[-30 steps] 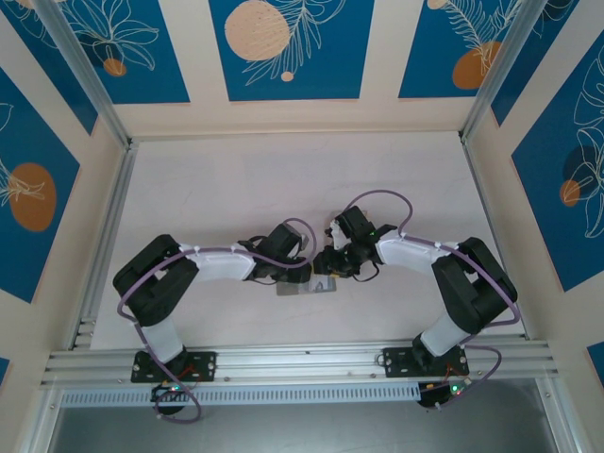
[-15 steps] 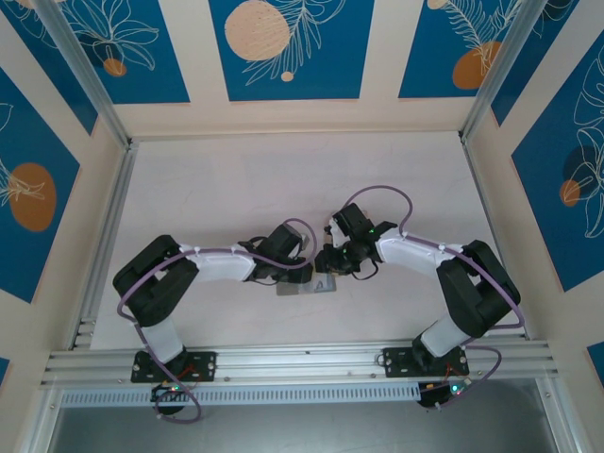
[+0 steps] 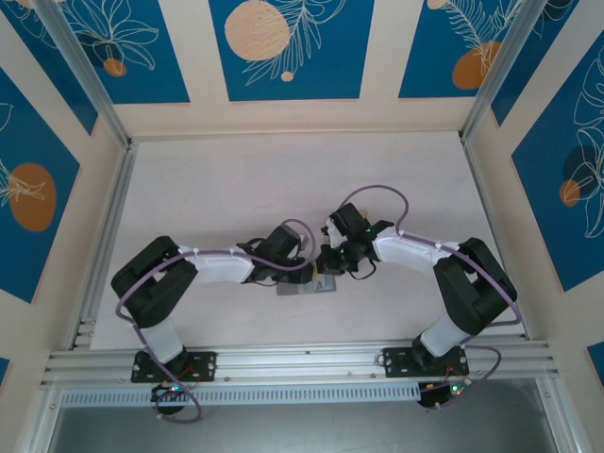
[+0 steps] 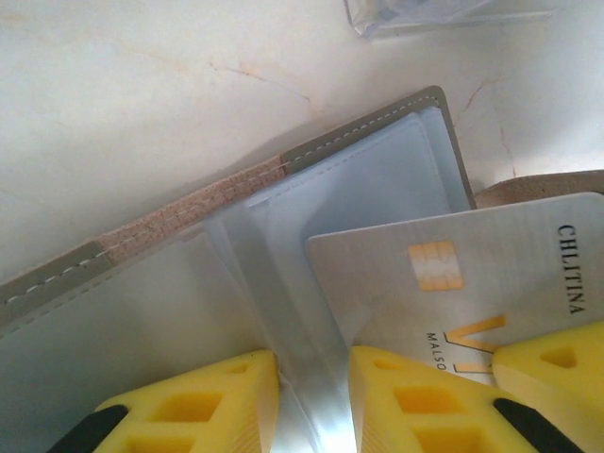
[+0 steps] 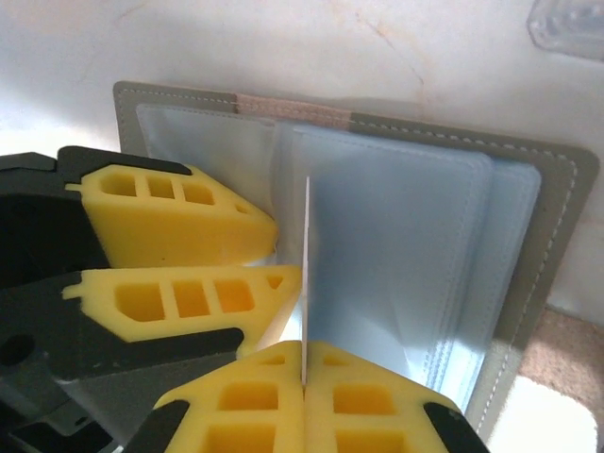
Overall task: Put the credit cards into the card holder
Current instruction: Pick up the credit card from the card holder, then insert the credit card into the card slot.
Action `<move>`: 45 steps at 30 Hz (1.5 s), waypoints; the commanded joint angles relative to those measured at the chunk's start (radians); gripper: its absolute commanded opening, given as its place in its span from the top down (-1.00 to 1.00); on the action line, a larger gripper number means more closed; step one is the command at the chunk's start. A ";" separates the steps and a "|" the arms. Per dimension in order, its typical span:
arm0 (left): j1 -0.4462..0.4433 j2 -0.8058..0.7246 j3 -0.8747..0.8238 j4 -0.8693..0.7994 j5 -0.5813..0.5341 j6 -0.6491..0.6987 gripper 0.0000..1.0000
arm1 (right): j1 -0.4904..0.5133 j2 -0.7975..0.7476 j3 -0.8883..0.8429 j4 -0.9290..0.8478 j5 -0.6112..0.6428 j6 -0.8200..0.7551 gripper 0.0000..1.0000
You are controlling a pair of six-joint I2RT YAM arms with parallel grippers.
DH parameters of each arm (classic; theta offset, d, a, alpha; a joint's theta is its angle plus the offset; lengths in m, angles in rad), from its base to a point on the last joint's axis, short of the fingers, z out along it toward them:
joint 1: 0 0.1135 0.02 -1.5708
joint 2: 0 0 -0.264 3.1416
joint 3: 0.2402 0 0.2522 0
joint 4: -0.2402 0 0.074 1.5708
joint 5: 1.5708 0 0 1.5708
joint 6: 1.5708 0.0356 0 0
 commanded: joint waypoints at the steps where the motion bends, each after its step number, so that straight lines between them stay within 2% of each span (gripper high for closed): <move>1: 0.001 0.010 -0.079 -0.045 0.039 -0.036 0.41 | -0.009 -0.071 0.005 -0.055 -0.007 -0.021 0.97; 10: 0.116 -0.251 -0.188 -0.031 0.165 -0.057 0.29 | -0.086 -0.164 -0.034 -0.042 -0.132 -0.049 1.00; 16: 0.188 -0.340 -0.202 -0.140 0.162 0.010 0.31 | -0.056 -0.164 -0.022 0.031 -0.181 -0.030 1.00; 23: 0.185 -0.296 -0.154 -0.263 0.034 0.085 0.49 | 0.000 -0.121 -0.029 0.157 -0.168 0.001 1.00; 34: 0.070 -0.177 -0.053 -0.397 -0.202 0.158 0.40 | 0.048 -0.072 -0.109 0.373 -0.075 0.054 1.00; 41: 0.002 -0.135 -0.039 -0.456 -0.339 0.120 0.40 | 0.053 -0.048 -0.190 0.491 0.010 0.105 1.00; 45: -0.027 -0.100 -0.037 -0.462 -0.364 0.095 0.45 | 0.053 -0.035 -0.231 0.562 0.035 0.130 1.00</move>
